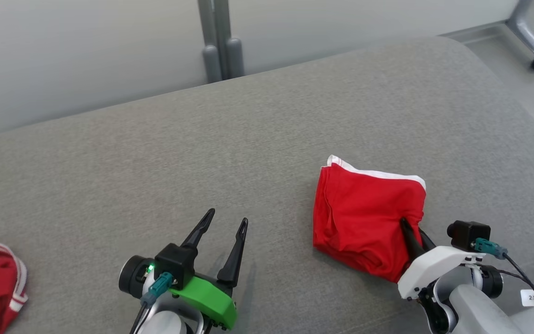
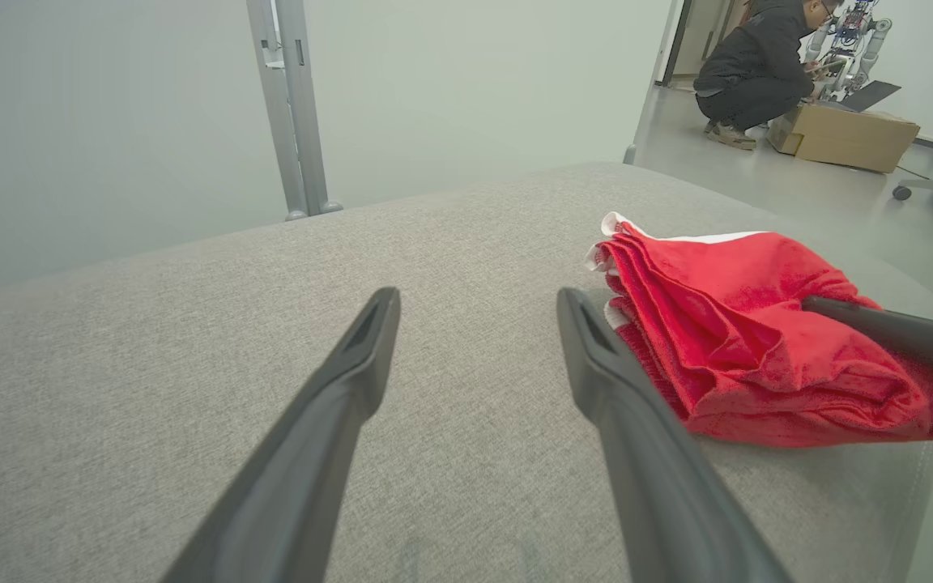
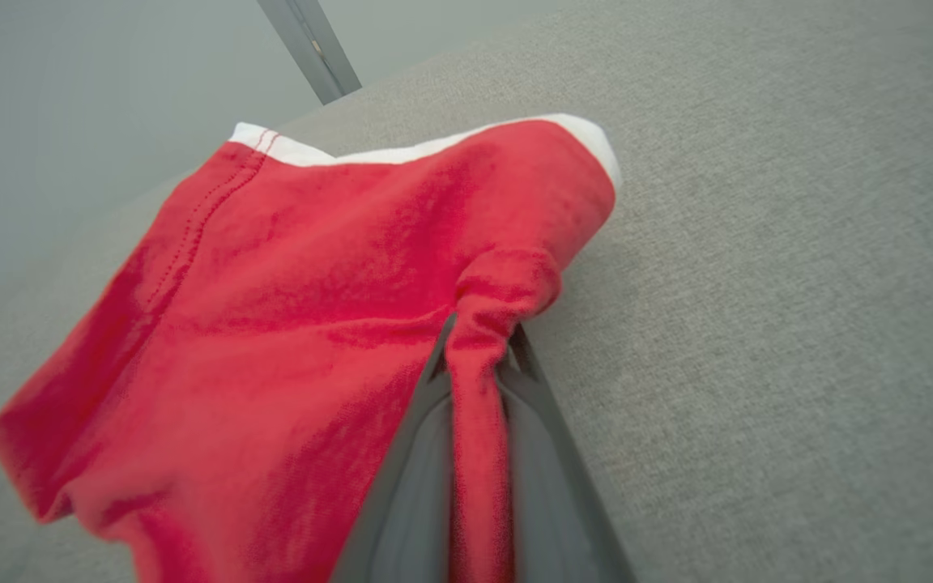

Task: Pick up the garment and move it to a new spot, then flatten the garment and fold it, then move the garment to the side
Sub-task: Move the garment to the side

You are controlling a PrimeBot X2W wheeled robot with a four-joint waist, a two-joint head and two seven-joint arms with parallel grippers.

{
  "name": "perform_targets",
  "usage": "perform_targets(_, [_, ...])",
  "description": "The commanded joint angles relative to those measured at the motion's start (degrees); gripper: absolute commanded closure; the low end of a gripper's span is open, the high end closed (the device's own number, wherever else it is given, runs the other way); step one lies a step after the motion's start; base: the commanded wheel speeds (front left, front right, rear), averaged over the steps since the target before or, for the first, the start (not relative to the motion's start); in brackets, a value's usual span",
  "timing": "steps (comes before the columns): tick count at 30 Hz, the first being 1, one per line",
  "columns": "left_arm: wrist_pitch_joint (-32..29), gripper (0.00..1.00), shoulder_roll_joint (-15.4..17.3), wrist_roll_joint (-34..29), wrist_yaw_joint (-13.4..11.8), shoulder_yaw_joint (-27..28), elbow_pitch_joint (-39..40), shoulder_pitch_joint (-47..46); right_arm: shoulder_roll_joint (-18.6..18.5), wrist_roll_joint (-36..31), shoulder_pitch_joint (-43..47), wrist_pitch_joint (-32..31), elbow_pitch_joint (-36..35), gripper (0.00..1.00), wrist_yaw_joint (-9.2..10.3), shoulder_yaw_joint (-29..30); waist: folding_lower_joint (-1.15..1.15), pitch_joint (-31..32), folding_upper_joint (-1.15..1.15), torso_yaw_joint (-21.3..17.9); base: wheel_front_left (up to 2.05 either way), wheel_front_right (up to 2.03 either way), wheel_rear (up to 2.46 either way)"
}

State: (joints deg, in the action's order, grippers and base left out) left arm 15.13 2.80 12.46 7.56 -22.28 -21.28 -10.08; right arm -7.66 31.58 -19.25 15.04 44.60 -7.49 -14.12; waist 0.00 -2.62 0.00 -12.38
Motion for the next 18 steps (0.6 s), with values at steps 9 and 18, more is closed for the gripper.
perform_targets(9, [0.0, 0.0, 0.3, -0.6, -0.2, -3.3, 0.3, -4.0, -0.4, 1.0, -2.4, 0.2, -0.5, 1.0, 0.0, -3.5, 0.0, -4.2, 0.0, -9.5, 0.0, 0.0, 0.0])
perform_targets(18, [0.0, 0.0, 0.3, -2.0, -0.2, -7.2, 2.1, -7.0, -3.2, -1.8, -7.9, 0.2, -0.5, 1.0, 0.0, -6.8, 0.0, -9.3, 0.0, -5.8, 0.0, 0.0, 0.0])
